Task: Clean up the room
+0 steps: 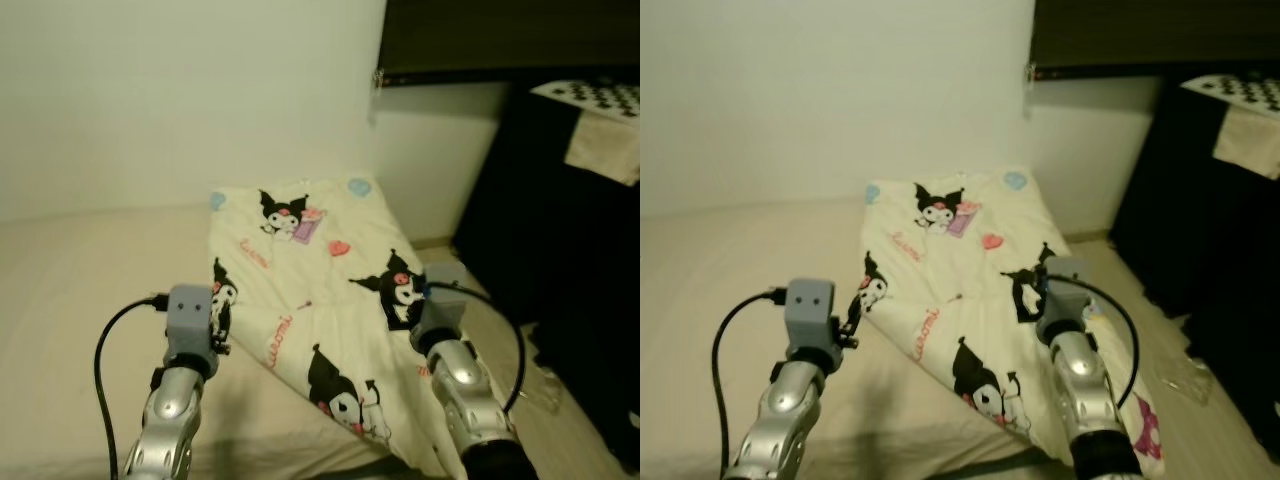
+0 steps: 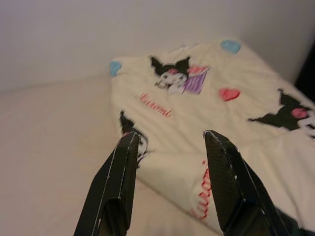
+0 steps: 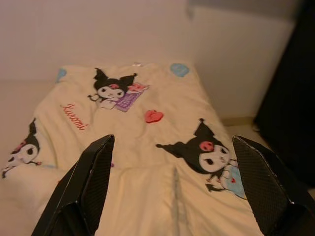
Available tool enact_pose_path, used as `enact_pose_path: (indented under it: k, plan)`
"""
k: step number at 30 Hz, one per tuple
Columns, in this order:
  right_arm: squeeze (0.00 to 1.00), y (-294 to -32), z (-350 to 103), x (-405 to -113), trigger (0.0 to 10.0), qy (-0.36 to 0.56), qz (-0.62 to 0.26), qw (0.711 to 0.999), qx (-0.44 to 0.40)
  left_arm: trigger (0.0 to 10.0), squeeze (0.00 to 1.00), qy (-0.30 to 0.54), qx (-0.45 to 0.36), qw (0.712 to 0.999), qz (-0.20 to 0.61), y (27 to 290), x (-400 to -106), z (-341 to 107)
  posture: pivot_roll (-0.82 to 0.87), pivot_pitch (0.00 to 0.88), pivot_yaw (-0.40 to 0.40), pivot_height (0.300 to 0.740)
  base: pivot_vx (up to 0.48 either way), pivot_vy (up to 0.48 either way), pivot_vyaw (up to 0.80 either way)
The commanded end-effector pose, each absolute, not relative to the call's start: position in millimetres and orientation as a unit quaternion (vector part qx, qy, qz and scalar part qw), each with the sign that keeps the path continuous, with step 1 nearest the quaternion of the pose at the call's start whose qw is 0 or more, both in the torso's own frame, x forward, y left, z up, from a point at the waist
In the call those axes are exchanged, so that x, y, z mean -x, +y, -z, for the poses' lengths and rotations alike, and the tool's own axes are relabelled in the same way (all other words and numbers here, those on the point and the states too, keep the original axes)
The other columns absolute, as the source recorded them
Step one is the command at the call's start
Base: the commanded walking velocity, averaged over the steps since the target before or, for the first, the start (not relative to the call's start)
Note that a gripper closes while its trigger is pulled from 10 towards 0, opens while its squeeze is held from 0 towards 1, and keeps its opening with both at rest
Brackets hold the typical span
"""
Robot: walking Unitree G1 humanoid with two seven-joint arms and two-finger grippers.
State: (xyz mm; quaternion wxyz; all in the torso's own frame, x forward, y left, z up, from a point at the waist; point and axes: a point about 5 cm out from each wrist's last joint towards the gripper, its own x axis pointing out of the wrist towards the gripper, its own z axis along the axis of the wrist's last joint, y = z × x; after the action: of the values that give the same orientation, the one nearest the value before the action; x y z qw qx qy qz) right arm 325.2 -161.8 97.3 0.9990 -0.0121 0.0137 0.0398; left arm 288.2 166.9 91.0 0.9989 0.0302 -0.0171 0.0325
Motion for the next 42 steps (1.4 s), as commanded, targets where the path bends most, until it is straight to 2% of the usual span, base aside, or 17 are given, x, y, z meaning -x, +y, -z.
enact_pose_path:
  k: [1,4,25,42]
  plan:
    - [0.00,-156,-93,-323,10.0,0.023,-0.050,0.998,0.005,10.0,0.00,-0.004,-0.041,0.998,-0.039,172,-285,-85,-0.08,0.039,0.021,0.738,0.000,0.000,-0.80]
    - [0.00,-155,-93,-324,10.0,0.023,-0.053,0.998,0.001,10.0,0.00,-0.005,-0.041,0.998,-0.039,172,-285,-85,-0.08,0.038,0.022,0.738,0.000,0.000,-0.69]
    - [0.00,-142,-96,-330,10.0,0.033,-0.100,0.994,-0.007,10.0,0.00,0.009,-0.036,0.998,-0.054,174,-284,-83,-0.08,0.032,0.011,0.738,0.000,0.000,0.00]
    - [0.00,-146,-108,-343,10.0,0.026,-0.093,0.995,-0.005,10.0,0.00,0.019,-0.050,0.997,-0.057,182,-286,-82,-0.07,0.045,0.006,0.685,0.000,0.000,0.00]
